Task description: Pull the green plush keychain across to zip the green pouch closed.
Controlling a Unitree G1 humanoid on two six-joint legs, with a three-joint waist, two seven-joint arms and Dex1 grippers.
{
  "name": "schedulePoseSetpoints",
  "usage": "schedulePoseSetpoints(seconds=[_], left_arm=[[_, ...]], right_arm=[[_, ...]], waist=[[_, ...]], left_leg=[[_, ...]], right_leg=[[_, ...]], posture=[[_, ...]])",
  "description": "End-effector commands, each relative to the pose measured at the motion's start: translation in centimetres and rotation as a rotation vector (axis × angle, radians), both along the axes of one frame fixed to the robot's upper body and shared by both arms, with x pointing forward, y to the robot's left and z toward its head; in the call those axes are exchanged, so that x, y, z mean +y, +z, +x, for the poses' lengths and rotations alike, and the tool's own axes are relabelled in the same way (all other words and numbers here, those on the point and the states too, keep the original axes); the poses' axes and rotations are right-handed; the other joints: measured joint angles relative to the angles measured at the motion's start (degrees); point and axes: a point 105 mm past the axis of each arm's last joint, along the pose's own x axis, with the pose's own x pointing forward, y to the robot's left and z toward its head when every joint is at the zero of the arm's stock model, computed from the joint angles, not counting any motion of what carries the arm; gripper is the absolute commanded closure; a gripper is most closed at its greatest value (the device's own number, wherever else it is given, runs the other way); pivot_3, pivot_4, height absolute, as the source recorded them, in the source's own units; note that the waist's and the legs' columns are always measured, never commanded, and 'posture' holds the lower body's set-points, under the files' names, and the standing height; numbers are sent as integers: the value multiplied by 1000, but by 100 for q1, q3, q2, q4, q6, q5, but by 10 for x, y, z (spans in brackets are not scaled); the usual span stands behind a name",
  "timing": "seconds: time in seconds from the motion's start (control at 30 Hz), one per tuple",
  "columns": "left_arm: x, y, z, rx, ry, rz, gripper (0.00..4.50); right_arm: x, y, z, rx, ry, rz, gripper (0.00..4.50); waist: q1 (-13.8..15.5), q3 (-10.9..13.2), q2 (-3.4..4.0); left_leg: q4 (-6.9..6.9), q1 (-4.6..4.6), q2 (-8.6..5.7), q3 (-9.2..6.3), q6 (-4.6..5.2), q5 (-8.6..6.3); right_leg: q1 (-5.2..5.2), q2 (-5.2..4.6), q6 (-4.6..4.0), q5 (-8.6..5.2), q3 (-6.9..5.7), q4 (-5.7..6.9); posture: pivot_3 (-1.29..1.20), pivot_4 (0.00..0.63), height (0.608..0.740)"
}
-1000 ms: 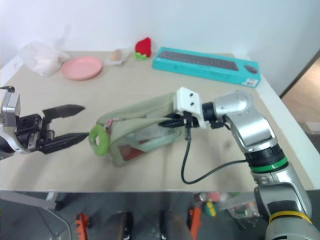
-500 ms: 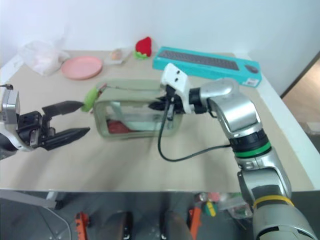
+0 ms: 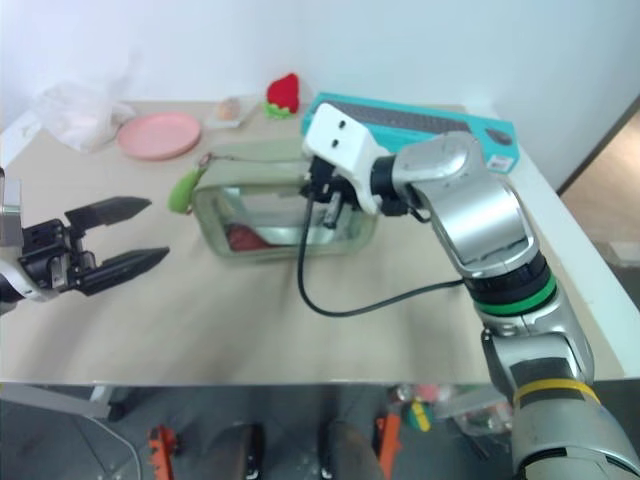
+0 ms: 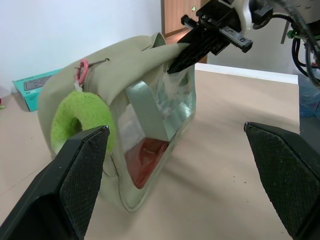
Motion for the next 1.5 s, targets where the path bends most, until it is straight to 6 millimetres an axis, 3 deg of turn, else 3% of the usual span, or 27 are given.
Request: schedulePoseSetpoints(seconds=[0.03,0.2,0.3,0.5,0.67,0.87,1.0,1.1,1.23,1.37,1.5], left_arm=[[-5,8,-3,-47,-12,11,0],[-6,11,-3,-54,-13,0,0],[-7,11,-3,-54,-13,0,0],[-9,11,-4,-52,-12,-7,0],[-6,9,-3,-48,3,-12,0],[1,9,0,-49,23,-37,0],[5,12,2,-48,30,-66,0],[15,14,4,-39,55,-91,0],[21,14,3,-32,77,-95,0],[31,14,0,-12,102,-134,0],[28,8,-5,20,76,-120,0]], right_arm=[[16,7,-16,-63,28,10,4459],[29,-25,-11,1,-40,4,4459],[26,-22,-1,5,-115,32,4459],[27,-14,-9,18,-93,57,4459],[35,-16,-27,73,15,102,2715],[26,-12,-35,199,59,183,763],[8,7,-46,214,150,274,763],[-32,27,-35,168,91,342,763],[-67,-8,-31,151,17,203,763],[-90,-30,-26,201,-29,206,763],[-91,-44,-17,235,-51,224,763]], waist=[[-5,0,0],[-4,-2,-3],[-5,-2,-4],[-3,-2,-4],[-3,-2,-3],[-3,-2,-3],[-3,-2,-3],[3,-2,-3],[17,-8,-13],[-49,-1,-2],[-124,0,-1]], left_leg=[[0,0,2,1,-1,-1],[2,3,11,-5,-3,-1],[4,3,10,-2,-6,1],[6,6,9,-2,-6,1],[2,5,10,-3,-6,1],[1,6,11,-5,-6,1],[2,6,10,-3,-6,1],[1,3,7,-3,-6,1],[1,3,-4,-11,-5,-2],[1,5,1,2,-10,-7],[0,11,9,-5,-10,-7]], right_leg=[[-1,2,0,0,1,0],[1,11,-1,1,-5,1],[1,10,-3,3,-3,2],[4,9,-2,4,-3,2],[3,11,-4,2,-3,1],[3,12,-5,2,-5,1],[4,11,-5,2,-3,1],[3,12,-4,2,-4,0],[13,7,-2,-7,-16,-10],[5,0,2,-8,3,-10],[7,15,5,-5,0,-5]], posture=[[0,150,740],[0,150,740],[0,150,740],[0,150,740],[0,150,740],[0,150,740],[0,150,740],[0,150,740],[0,150,740],[0,150,740],[0,150,740]])
